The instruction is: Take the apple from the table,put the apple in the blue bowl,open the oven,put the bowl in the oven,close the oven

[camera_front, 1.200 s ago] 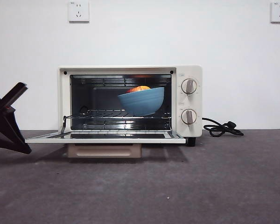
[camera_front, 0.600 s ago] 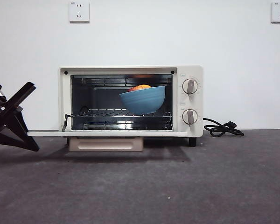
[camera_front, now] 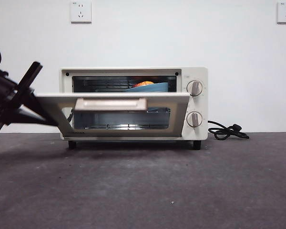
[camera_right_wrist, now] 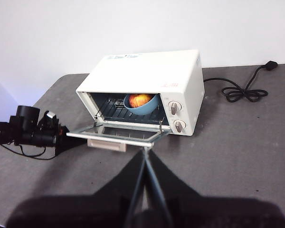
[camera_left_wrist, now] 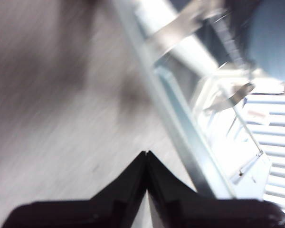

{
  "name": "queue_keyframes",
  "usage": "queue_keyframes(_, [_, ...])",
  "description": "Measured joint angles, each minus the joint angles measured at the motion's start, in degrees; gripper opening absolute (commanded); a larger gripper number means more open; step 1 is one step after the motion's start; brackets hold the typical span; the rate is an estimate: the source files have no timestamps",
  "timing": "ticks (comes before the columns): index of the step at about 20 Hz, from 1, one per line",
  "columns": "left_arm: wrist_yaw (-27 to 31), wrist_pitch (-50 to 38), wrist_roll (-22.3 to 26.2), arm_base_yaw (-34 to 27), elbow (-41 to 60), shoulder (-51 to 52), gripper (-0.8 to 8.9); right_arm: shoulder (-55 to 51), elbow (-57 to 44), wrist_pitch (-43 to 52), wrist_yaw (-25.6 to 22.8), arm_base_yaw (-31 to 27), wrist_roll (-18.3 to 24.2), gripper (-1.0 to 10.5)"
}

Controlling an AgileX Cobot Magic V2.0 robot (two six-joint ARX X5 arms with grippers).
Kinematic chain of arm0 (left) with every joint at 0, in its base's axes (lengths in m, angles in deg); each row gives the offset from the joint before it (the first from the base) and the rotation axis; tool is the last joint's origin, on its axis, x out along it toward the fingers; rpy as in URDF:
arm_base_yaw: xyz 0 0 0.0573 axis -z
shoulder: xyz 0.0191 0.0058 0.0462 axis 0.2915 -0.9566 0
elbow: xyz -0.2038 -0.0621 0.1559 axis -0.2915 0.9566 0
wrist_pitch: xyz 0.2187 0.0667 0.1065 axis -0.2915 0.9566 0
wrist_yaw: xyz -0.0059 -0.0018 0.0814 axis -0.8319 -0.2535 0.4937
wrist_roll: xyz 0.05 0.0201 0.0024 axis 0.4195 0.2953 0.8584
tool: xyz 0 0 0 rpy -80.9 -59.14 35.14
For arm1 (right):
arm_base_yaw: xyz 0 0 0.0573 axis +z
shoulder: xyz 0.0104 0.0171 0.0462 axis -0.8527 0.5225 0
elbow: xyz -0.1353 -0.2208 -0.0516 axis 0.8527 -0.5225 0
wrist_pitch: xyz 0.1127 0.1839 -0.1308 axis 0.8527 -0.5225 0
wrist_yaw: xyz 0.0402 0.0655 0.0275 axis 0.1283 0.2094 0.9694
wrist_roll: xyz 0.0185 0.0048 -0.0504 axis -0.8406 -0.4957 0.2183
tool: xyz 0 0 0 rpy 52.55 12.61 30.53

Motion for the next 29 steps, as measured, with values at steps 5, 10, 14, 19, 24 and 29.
queue_keyframes(5, [-0.26,-0.24,-1.57,0.11,-5.66,0.00,-0.08,0.02,0.00,0.00,0.00,0.00,-0.04,-0.1])
queue_keyframes(10, [1.51,-0.59,-2.32,0.74,-12.76,0.00,-0.08,0.00,0.00,0.00,-0.74,0.00,-0.02,-0.1])
queue_keyframes(14, [1.73,-0.66,-2.93,0.74,-16.13,0.00,-0.08,0.00,0.00,0.00,-0.94,0.00,-0.02,0.0])
queue_keyframes(19, [-1.03,-0.63,-3.34,0.74,-16.52,0.00,-0.08,0.00,0.00,0.00,-2.54,0.00,-0.02,0.0])
queue_keyframes(24, [-7.67,1.81,-2.21,1.09,-16.52,0.90,-0.08,0.02,0.00,0.00,-3.54,0.00,-0.02,0.0])
queue_keyframes(29, [-7.06,7.93,3.48,1.75,-16.52,7.19,-0.08,0.02,0.00,0.00,-3.54,0.00,-0.02,0.0])
